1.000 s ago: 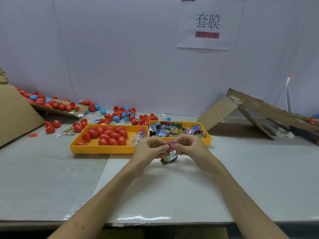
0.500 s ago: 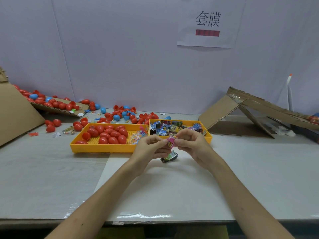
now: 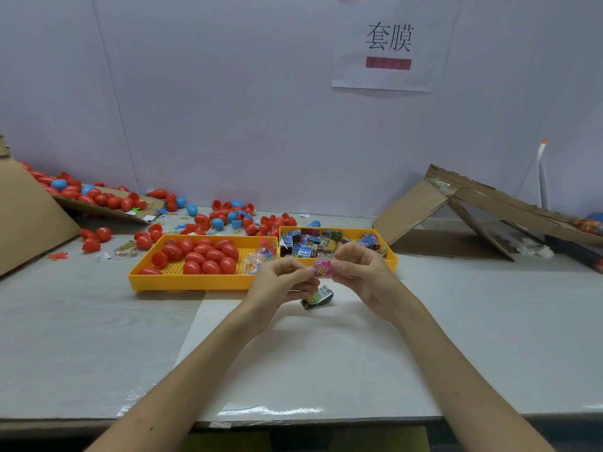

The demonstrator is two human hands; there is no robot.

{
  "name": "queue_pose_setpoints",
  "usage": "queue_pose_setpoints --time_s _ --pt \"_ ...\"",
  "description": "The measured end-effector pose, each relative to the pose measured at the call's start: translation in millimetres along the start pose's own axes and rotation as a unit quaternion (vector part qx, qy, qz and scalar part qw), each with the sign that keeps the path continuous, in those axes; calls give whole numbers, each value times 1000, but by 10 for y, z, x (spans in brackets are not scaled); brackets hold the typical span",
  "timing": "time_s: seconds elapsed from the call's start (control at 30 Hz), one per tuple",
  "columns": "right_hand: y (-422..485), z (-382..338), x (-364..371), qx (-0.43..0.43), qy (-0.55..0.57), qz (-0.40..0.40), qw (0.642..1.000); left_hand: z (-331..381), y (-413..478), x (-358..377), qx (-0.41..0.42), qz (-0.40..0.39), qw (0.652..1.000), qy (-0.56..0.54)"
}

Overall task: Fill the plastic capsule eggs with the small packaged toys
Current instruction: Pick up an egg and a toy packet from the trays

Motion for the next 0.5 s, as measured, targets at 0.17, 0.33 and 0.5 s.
queue_pose_setpoints --time_s 0.17,0.33,0.5 --pt "-10 25 32 17 -38 -16 999 -19 4 15 4 -1 999 33" --pt "-13 48 64 19 -48 -35 998 -55 33 6 -3 -4 998 61" --pt "-23 41 72 22 -55 -33 998 -77 63 -24 13 5 993 118"
Point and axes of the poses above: each hand's wrist, its own y-axis towards the middle knuckle, its own x-axis out of the palm, z = x × y, the point moved 4 cm from there along y, towards the middle knuckle, and after that the axes turned 8 degrees about -z, right-handed, at the moved point
